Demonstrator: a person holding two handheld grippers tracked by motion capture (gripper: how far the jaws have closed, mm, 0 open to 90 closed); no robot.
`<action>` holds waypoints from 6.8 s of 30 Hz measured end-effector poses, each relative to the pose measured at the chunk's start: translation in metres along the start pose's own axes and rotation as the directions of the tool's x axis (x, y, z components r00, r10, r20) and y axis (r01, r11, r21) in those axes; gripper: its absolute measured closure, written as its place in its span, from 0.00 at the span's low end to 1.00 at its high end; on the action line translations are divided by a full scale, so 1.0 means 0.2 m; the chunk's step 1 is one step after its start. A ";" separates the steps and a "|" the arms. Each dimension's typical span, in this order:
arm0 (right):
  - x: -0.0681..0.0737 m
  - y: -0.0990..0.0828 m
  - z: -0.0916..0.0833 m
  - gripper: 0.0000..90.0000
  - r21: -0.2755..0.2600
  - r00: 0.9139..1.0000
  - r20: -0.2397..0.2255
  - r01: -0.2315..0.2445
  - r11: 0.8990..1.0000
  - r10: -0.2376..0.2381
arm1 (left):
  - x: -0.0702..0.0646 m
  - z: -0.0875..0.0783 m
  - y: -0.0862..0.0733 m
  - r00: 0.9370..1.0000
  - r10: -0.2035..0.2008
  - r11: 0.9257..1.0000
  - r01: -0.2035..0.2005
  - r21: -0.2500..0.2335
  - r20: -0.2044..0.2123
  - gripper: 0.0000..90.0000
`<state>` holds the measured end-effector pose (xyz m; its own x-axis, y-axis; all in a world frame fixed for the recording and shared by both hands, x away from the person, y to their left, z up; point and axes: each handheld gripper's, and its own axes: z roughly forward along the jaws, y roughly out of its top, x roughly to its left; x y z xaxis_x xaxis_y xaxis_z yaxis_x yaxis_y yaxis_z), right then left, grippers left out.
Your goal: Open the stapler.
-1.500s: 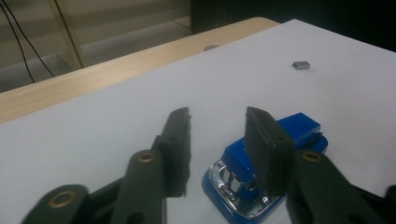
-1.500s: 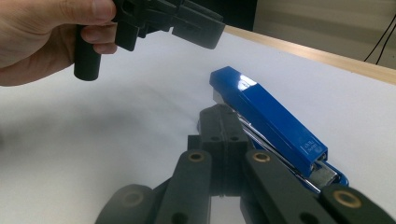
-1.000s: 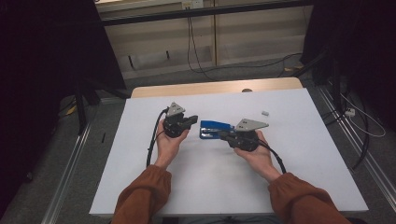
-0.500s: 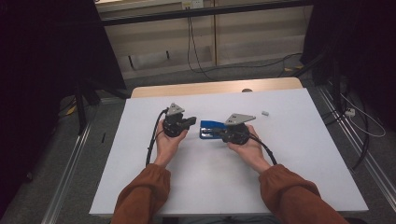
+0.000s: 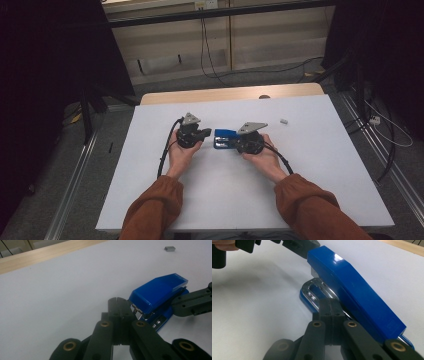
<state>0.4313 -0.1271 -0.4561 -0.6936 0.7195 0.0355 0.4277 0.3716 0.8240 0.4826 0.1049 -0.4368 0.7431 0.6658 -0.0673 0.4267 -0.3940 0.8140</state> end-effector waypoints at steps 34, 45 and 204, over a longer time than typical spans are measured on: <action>0.00 -0.01 0.02 1.00 0.036 0.999 0.027 -0.024 0.999 0.023 | -0.07 0.03 -0.03 0.998 0.057 0.997 -0.057 0.058 0.008 1.00; 0.01 -0.01 0.03 1.00 0.029 0.999 0.031 -0.014 0.999 0.014 | -0.08 0.02 -0.01 0.999 0.054 0.998 -0.054 0.035 0.009 1.00; 0.15 0.12 0.10 1.00 -0.174 0.974 0.226 0.025 0.984 0.015 | -0.08 0.07 -0.02 0.999 -0.002 0.999 0.004 -0.032 0.051 1.00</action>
<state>0.4324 -0.0856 -0.4474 -0.5383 0.8389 -0.0808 0.3030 0.2820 0.9103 0.4753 0.0877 -0.4473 0.7677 0.6332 -0.0985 0.4127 -0.3710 0.8319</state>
